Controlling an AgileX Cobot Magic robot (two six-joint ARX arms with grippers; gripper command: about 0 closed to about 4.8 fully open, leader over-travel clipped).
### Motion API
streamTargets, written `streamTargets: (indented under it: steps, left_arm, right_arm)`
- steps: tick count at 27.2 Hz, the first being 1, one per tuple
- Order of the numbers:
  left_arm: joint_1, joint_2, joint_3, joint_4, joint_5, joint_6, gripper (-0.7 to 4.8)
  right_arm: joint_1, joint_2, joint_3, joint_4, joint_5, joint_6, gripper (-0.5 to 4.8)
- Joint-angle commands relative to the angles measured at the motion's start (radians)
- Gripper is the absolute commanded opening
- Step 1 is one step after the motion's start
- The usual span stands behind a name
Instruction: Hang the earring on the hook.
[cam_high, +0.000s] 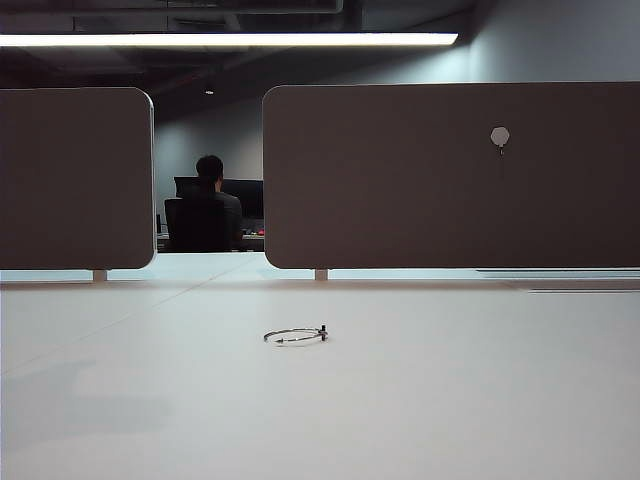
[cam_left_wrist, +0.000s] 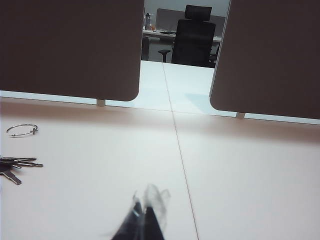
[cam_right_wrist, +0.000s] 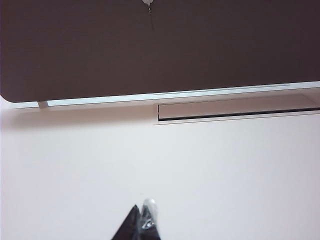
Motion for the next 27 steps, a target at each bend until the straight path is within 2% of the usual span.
streamTargets:
  steps: [1,10,11,12,14,15,16,23,27]
  left_arm:
    - [0.0,0.001,0.001,0.009,-0.001,0.004,-0.06]
    - [0.0,0.001,0.002,0.003,0.001,0.002,-0.04]
    - [0.0,0.001,0.003,0.009,0.001,-0.006,0.1]
    - [0.0,0.001,0.006,0.017,0.006,-0.016,0.67]
    - [0.0,0.001,0.023,0.013,0.023,-0.052,3.51]
    - [0.0,0.002,0.033,0.0,0.034,-0.066,4.79]
    - [0.0,0.002,0.049,-0.018,0.05,-0.084,4.79]
    - [-0.001,0.029,0.203,-0.051,0.187,-0.182,4.79]
    - [-0.001,0.135,0.297,-0.059,0.264,-0.18,4.79]
  right_arm:
    - [0.0,0.0,0.0,-0.005,0.001,-0.003,-0.01]
    - [0.0,0.0,0.009,-0.001,-0.008,-0.002,0.02]
    - [0.001,0.0,0.021,0.007,-0.029,-0.001,0.32]
    - [0.002,0.0,0.039,0.018,-0.061,0.002,1.16]
    - [0.008,0.006,0.091,0.027,-0.131,0.002,3.96]
    - [0.009,0.014,0.12,0.011,-0.151,0.002,4.58]
    - [0.013,0.026,0.151,-0.011,-0.167,0.002,4.72]
    - [0.043,0.244,0.388,-0.061,-0.252,0.0,4.72]
    - [0.072,0.492,0.547,-0.138,-0.364,-0.003,4.72]
